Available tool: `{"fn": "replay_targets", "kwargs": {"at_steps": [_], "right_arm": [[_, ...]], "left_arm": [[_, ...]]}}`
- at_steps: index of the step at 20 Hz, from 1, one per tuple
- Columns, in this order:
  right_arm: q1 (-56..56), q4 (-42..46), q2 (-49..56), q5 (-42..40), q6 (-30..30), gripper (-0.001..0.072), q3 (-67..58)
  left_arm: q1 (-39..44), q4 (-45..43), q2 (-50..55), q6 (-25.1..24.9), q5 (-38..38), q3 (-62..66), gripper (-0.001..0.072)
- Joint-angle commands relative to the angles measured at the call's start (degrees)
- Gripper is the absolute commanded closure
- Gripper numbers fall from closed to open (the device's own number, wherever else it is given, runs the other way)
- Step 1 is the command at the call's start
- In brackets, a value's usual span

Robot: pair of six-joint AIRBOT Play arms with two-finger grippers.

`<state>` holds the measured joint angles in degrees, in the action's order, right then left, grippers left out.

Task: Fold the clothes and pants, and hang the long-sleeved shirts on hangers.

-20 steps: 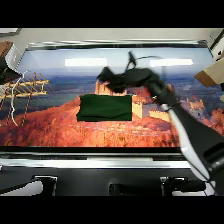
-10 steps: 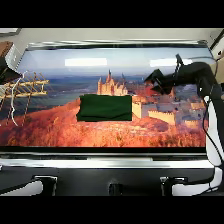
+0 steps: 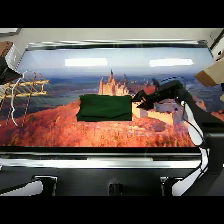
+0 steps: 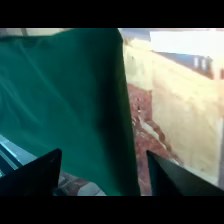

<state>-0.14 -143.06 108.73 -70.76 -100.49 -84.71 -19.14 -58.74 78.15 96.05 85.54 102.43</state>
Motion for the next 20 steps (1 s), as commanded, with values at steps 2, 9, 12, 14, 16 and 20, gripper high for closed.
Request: {"fn": "replay_targets", "kwargs": {"at_steps": [2,9,12,14,16,20], "right_arm": [[3.7,-0.9,2.7,1.4,-1.3,0.0196,0.2],[4.3,-2.5,1.6,3.7,-1.2,0.0678,-0.1],[3.8,-2.1,-1.0,5.2,0.6,0.0680,-4.2],[2.7,-1.3,-1.2,4.6,4.1,0.0681,-8.9],[0.2,-0.6,-1.2,4.3,7.3,0.0681,-13.6],[-5.7,2.5,-1.4,4.2,12.4,0.0682,-22.4]], "left_arm": [[-0.1,0.0,0.5,0.0,0.0,0.0,0.0692],[-0.1,0.0,1.5,0.0,0.0,0.0,0.0692],[-0.1,0.0,1.6,0.0,0.0,0.0,0.0691],[-0.1,0.0,1.6,0.0,0.0,0.0,0.0692],[-0.1,0.0,1.6,0.0,0.0,0.0,0.0692],[-0.1,0.0,1.6,0.0,0.0,0.0,0.0692]]}}
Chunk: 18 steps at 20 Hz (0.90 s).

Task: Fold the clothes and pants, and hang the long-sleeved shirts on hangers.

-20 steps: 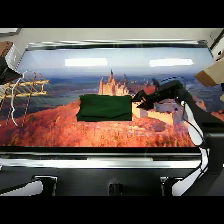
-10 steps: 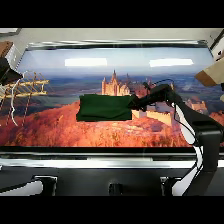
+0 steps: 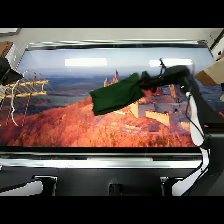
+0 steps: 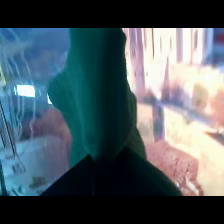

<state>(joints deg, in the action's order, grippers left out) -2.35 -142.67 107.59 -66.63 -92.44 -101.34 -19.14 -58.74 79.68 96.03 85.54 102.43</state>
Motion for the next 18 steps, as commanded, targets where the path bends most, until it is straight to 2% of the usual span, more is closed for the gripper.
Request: {"fn": "replay_targets", "kwargs": {"at_steps": [1,6,13,18], "right_arm": [[-5.0,3.0,-0.2,0.0,5.5,0.0682,-7.8],[-12.4,5.6,-0.5,0.2,9.6,0.0682,-14.3],[-24.4,11.3,-3.8,0.7,12.1,0.0682,-14.5],[-31.5,18.3,-6.3,-0.3,17.1,0.0682,-14.5]], "left_arm": [[-0.1,0.0,0.0,0.0,0.0,0.0,0.0692],[-0.1,0.0,0.0,0.0,0.0,0.0,0.0692],[-0.1,0.0,0.0,0.0,0.0,0.0,0.0691],[-0.1,0.0,0.0,0.1,0.0,0.0,0.0692]]}}
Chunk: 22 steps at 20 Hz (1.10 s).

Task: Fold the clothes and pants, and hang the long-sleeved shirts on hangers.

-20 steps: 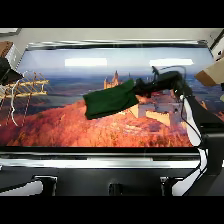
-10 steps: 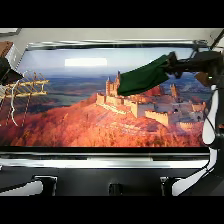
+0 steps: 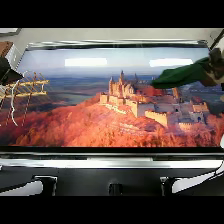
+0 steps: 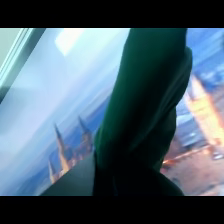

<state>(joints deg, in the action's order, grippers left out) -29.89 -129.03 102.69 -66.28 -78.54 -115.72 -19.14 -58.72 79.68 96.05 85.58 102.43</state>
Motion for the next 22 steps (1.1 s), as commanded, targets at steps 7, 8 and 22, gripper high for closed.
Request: {"fn": "replay_targets", "kwargs": {"at_steps": [7,8,22], "right_arm": [[-10.3,15.1,-2.6,-12.0,8.5,0.0684,-0.1],[-10.3,17.6,-2.6,-13.8,9.0,0.0683,0.1],[-10.3,40.3,-17.8,-13.6,22.3,0.0684,36.2]], "left_arm": [[-0.1,0.2,0.0,0.6,0.6,0.0,0.0692],[-0.1,0.2,0.0,0.6,0.8,0.0,0.0692],[-0.1,0.2,0.0,0.4,2.2,0.0,0.0692]]}}
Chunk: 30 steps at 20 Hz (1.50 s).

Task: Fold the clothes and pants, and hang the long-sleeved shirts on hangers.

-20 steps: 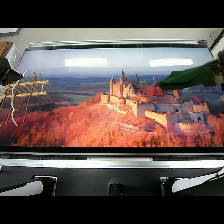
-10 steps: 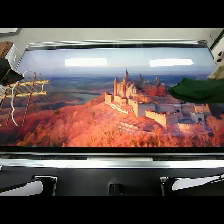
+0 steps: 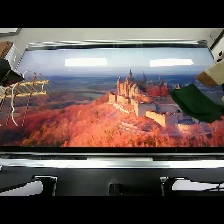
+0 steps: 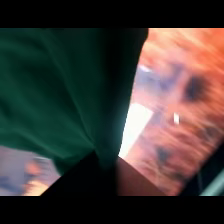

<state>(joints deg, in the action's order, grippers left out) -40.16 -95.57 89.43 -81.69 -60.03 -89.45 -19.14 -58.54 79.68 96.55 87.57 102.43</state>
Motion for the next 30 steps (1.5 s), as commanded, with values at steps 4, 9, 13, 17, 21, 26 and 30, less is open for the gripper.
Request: {"fn": "replay_targets", "kwargs": {"at_steps": [4,9,13,17,21,26,30], "right_arm": [[0.0,12.8,-11.7,5.8,8.5,0.0683,22.8],[0.0,17.0,-16.2,7.0,11.6,0.0683,32.9],[0.0,17.3,-17.0,5.0,12.1,0.0681,37.9],[0.0,18.8,-17.6,2.1,12.9,0.0681,39.5],[0.0,20.3,-17.5,-0.4,12.5,0.0671,39.5],[0.0,24.3,-18.9,-1.5,10.1,0.0259,39.4],[0.0,21.1,-27.3,10.2,3.9,0.0327,35.4]], "left_arm": [[-0.1,0.0,0.0,-0.1,1.5,0.0,0.0691],[-0.1,0.0,0.0,0.0,2.0,0.0,0.0692],[0.0,0.0,0.0,0.1,2.1,0.0,0.0692],[0.0,0.0,0.0,0.1,2.1,0.0,0.0692],[0.0,0.0,0.0,0.1,2.0,0.0,0.0692],[0.0,0.0,0.0,0.0,2.1,0.0,0.0692],[-0.1,0.0,0.1,-1.2,2.0,0.0,0.0691]]}}
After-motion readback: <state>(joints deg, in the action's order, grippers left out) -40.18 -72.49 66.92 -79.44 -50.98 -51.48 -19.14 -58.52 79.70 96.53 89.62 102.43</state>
